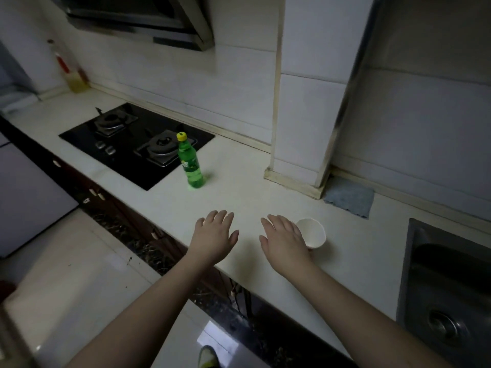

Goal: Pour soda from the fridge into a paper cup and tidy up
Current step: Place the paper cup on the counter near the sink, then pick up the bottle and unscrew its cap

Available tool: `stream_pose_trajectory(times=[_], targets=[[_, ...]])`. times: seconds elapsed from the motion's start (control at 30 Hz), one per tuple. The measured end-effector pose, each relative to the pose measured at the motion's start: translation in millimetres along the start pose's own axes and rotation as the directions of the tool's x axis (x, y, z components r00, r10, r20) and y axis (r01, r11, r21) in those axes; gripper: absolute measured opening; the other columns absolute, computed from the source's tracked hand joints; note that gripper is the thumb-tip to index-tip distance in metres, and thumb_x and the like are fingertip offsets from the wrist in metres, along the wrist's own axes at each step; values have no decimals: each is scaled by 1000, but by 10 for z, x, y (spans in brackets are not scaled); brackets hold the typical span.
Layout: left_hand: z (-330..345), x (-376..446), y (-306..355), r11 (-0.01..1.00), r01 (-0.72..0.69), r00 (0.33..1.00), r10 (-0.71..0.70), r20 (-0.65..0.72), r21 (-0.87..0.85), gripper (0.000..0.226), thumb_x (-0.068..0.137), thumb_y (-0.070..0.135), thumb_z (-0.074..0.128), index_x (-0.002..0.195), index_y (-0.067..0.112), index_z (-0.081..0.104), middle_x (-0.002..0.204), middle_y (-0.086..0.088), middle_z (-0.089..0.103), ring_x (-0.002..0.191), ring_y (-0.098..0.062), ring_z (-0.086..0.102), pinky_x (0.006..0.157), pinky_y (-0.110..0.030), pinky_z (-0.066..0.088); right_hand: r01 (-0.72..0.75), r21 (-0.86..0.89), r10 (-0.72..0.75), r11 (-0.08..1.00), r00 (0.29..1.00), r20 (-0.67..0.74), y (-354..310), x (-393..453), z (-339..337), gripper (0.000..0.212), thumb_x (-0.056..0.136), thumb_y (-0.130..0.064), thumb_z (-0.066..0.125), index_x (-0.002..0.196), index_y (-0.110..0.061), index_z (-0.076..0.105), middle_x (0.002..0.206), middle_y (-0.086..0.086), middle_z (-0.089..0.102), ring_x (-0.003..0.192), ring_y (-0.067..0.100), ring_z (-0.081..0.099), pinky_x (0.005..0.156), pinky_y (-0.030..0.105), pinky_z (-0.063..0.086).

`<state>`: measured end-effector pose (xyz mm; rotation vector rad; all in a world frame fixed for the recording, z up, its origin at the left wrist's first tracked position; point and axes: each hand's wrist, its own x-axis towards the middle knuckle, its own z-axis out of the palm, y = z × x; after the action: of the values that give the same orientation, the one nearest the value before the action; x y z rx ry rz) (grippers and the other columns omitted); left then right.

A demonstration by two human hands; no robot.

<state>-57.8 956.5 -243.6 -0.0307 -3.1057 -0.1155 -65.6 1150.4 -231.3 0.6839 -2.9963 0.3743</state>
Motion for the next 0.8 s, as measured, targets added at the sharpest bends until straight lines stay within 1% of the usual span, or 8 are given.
stream_pose_trajectory(times=[0.07,0.13,0.23,0.3,0.47,0.53,0.67,0.8], targets=[[-27,47,-223,1000,12,1000,-12,-6,7,56,97,48,40,145,19,38,148,0,42,138,-23,34,106,-44,32,16,2,-16,1000,1000,16,-186,171,42,47,99,-33,41,142,-13,40,148,7,40,138,26,32,113,39,21],[-66,68,-456,1000,17,1000,-16,-10,23,56,96,47,41,144,19,39,146,-1,44,137,-23,36,105,-45,33,21,1,-21,1000,999,33,-383,366,83,48,100,-33,38,144,-14,36,150,6,37,139,25,29,114,37,19],[-127,105,-867,998,20,999,-18,-51,51,53,88,43,58,133,15,54,134,-7,57,127,-29,50,97,-50,43,19,21,-20,1000,999,36,-703,675,119,48,101,-32,36,145,-15,34,151,5,35,140,24,27,113,37,19],[-169,127,-1158,997,11,997,-6,-77,77,53,81,42,68,126,14,61,126,-8,63,119,-30,57,90,-51,48,7,34,-8,999,1000,23,-912,886,138,48,101,-32,36,145,-16,33,151,4,34,139,23,27,113,36,19],[-261,201,-1721,994,-17,996,25,-80,104,54,77,43,71,122,13,64,120,-7,65,114,-30,60,87,-50,51,-36,29,35,999,999,33,-1376,1344,212,49,101,-35,33,147,-18,29,153,2,30,140,21,24,113,36,18],[-256,233,-1857,993,-33,998,40,-56,114,54,81,45,65,126,14,60,126,-7,62,119,-29,57,91,-50,48,-46,33,45,998,998,36,-1511,1485,232,50,101,-35,33,147,-18,29,153,3,30,141,22,24,114,37,18],[-256,370,-2043,996,-53,997,57,-51,75,58,95,46,44,143,16,41,147,-7,44,137,-29,37,107,-51,31,-47,3,47,999,999,26,-1684,1696,221,51,101,-37,33,148,-18,27,153,2,29,141,20,23,113,36,17],[-318,559,-2132,996,-63,997,66,-51,61,59,98,48,36,148,17,30,153,-6,33,143,-27,25,111,-49,23,-45,-24,46,999,999,17,-1741,1905,183,51,100,-37,34,147,-19,28,152,2,32,138,20,27,111,35,21]])
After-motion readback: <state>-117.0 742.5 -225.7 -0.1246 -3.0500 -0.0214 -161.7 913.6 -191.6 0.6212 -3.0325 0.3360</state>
